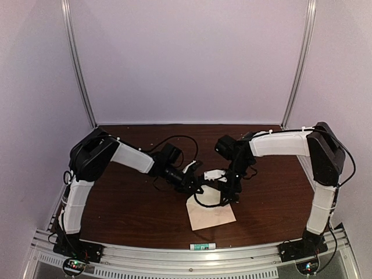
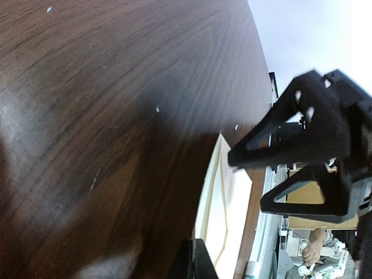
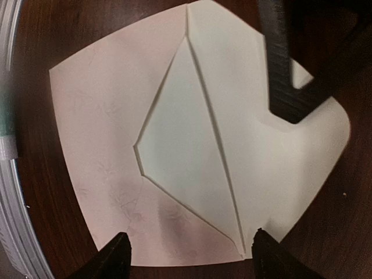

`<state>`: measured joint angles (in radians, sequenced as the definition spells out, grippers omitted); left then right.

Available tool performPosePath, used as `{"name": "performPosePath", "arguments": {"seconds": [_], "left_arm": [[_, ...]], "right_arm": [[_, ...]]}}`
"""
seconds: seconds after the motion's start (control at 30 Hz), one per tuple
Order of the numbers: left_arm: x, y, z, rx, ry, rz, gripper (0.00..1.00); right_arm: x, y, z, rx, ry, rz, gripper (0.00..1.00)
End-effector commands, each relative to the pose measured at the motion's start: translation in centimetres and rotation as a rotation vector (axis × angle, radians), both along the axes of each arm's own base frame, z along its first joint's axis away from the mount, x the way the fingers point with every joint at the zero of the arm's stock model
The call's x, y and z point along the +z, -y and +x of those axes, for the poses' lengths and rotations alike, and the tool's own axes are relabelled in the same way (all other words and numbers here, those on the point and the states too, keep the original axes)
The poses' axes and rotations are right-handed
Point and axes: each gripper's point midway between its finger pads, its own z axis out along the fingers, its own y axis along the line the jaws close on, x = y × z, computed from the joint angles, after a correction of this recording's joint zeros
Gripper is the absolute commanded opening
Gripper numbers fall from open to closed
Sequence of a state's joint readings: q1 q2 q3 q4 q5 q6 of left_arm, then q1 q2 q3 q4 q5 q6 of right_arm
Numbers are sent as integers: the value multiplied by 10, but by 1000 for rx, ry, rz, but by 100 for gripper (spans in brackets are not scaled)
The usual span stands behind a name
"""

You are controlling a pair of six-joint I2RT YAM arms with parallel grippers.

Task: Place the letter into the envelope and seal it
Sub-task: Adjust the 1/2-folded letter in the envelope, then place the envelope at the center of the board.

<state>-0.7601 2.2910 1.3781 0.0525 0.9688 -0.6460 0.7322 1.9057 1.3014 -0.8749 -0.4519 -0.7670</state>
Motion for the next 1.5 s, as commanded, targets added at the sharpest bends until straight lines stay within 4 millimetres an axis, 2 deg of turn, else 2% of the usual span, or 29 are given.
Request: {"name": "performPosePath", "arguments": {"seconds": [0.0,0.2,0.33,0.4,0.53,0.67,0.77,0.8,0.87,0.93,1.0,1.13,1.27,1.33,1.37,1.4,1.47], "left_arm": [[19,1,6,6,67,-47,0],[24,-2,15,35,131,-25,0],[32,-15,37,115,246,44,0],[35,-26,48,166,289,100,0],[41,-43,65,298,282,149,0],[41,-66,79,495,207,170,0],[45,-81,73,650,128,101,0],[42,-85,67,675,81,98,5],[34,-95,54,686,27,138,21],[39,-113,49,695,104,211,44],[57,-128,52,674,251,271,53],[109,-141,58,592,561,319,56],[177,-147,51,536,965,310,61],[209,-141,39,496,1130,280,66],[224,-141,37,492,1186,258,74],[237,-143,38,516,1214,241,93],[254,-155,47,642,1207,241,98]], "right_arm": [[57,3,53,-114,123,120,99],[97,21,99,-232,209,227,100],[122,50,135,-421,297,309,100],[129,68,148,-511,316,324,100],[125,93,155,-600,282,315,100],[118,101,151,-623,265,308,100],[118,102,149,-633,272,313,100],[118,103,149,-636,273,312,100],[120,104,150,-645,279,309,100],[123,106,151,-653,289,308,100],[130,108,152,-663,311,320,100],[147,116,158,-711,385,332,100],[173,142,171,-828,529,331,100],[186,158,176,-901,598,333,100],[193,170,181,-961,646,329,100],[198,178,183,-1005,667,331,100],[201,187,182,-1059,649,349,100]]}}
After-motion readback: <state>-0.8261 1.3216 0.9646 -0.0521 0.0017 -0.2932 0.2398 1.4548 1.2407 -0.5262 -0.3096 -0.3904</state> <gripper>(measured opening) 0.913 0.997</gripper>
